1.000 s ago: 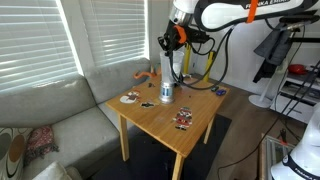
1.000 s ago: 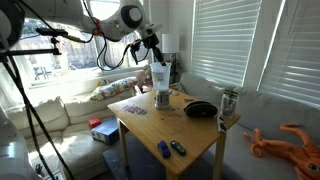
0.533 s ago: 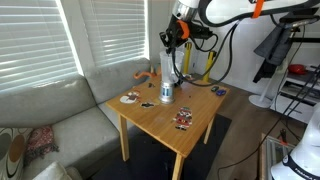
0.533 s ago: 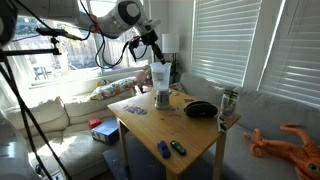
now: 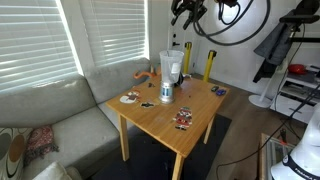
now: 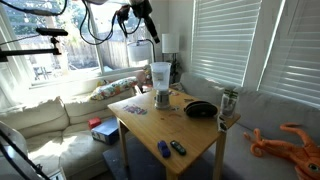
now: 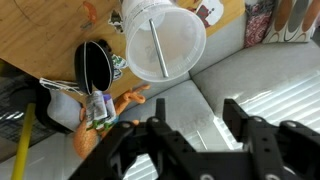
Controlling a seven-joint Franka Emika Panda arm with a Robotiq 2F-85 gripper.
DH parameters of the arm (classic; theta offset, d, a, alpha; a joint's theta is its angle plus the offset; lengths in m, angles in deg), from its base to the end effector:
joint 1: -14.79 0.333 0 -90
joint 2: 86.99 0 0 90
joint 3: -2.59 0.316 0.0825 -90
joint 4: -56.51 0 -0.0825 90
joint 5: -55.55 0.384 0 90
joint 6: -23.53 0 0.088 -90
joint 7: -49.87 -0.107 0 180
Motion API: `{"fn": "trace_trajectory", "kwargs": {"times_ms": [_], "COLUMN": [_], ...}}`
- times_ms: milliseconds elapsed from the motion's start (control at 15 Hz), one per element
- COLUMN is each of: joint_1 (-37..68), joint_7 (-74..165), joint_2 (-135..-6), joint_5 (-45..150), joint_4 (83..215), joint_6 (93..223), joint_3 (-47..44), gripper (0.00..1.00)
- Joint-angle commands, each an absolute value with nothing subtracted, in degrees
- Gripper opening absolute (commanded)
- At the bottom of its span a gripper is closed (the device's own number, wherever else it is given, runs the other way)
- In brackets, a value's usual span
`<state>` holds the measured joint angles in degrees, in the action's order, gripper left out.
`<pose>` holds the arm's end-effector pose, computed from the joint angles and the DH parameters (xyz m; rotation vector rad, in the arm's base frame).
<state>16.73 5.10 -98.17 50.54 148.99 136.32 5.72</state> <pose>0.5159 0.0440 0.7535 -2.7271 0.9643 -0.8008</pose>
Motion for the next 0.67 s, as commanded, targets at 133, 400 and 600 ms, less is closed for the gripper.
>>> {"fn": "trace_trajectory", "kwargs": {"times_ms": [133,400,600], "joint_1": [14.6,14.2,14.2], "joint_7": [9.2,8.2,8.2], "joint_2": [-99.4,-99.9,-99.7], "joint_5": [55.5,54.1,54.1], "joint_4": [141.0,142.2,142.2], "joint_6": [123.4,124.8,124.7], "joint_3": [4.4,5.1,5.1], "gripper": [1.00,1.00,1.00]}}
